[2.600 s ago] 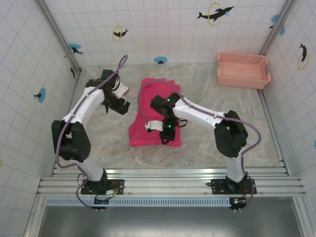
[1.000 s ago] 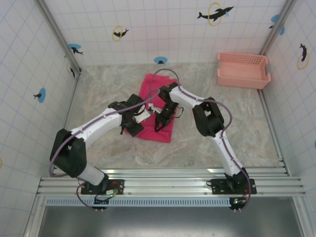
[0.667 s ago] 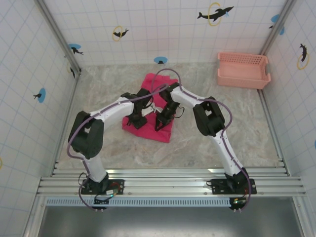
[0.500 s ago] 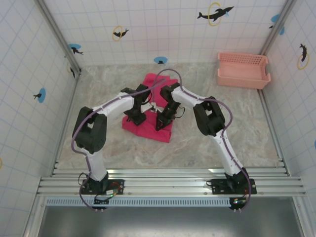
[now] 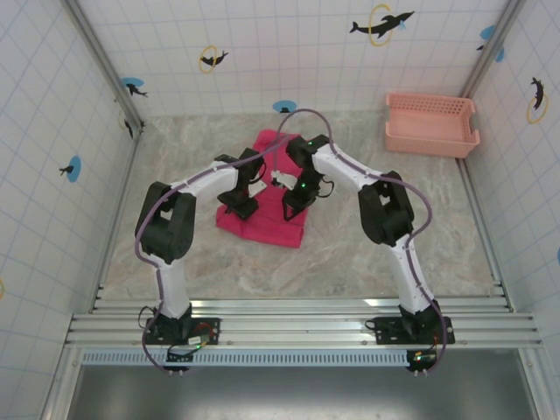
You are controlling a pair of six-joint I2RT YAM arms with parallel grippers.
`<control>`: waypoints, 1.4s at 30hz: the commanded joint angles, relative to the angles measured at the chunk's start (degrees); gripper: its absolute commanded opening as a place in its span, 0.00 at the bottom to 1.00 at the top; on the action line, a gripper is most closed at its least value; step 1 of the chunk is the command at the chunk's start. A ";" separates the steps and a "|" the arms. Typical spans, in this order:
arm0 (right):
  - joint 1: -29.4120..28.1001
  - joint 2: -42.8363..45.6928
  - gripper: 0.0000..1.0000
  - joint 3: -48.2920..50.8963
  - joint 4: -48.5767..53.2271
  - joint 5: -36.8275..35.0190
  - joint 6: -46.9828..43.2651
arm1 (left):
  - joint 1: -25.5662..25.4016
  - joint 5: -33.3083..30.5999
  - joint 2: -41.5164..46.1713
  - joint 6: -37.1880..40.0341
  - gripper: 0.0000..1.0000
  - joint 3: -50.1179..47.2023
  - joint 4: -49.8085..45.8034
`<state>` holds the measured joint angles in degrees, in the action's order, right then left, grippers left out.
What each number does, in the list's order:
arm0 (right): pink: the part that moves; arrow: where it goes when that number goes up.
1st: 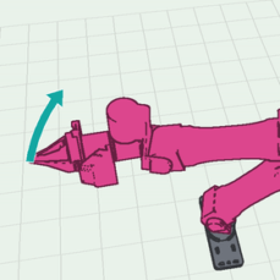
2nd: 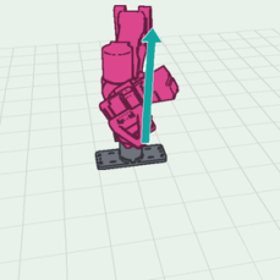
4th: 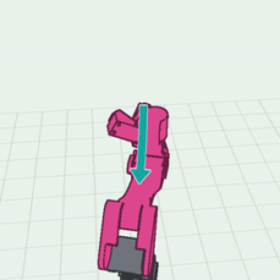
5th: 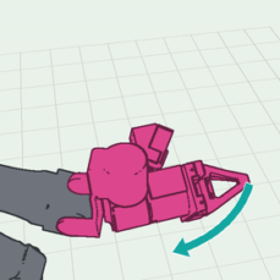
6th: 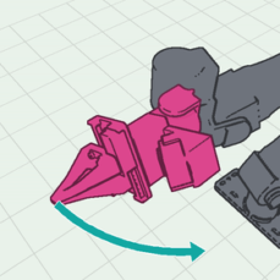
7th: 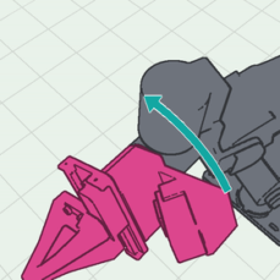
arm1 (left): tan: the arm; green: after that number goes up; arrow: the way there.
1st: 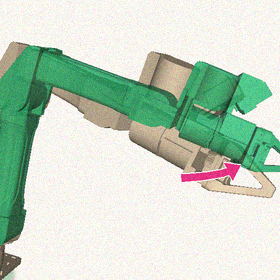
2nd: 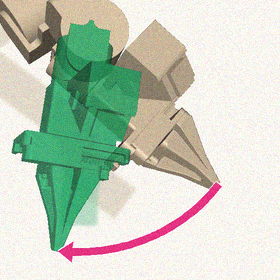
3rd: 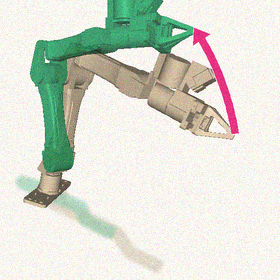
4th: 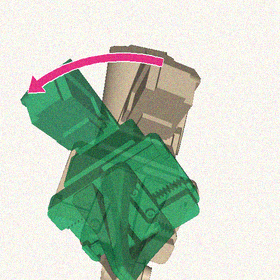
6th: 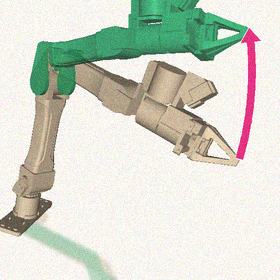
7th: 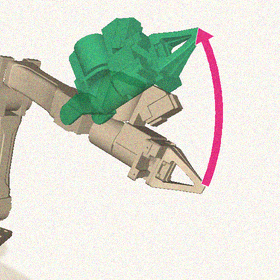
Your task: Roll up the long pants
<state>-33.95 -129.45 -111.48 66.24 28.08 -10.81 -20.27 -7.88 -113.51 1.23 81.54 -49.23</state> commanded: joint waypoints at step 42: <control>-21.30 9.17 0.07 29.31 -35.53 -30.64 -19.89 | 1.27 6.22 2.51 2.47 0.71 -3.29 0.65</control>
<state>-56.95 -117.49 -80.23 25.08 -9.78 -31.16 -19.07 -3.36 -112.51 3.01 79.53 -45.30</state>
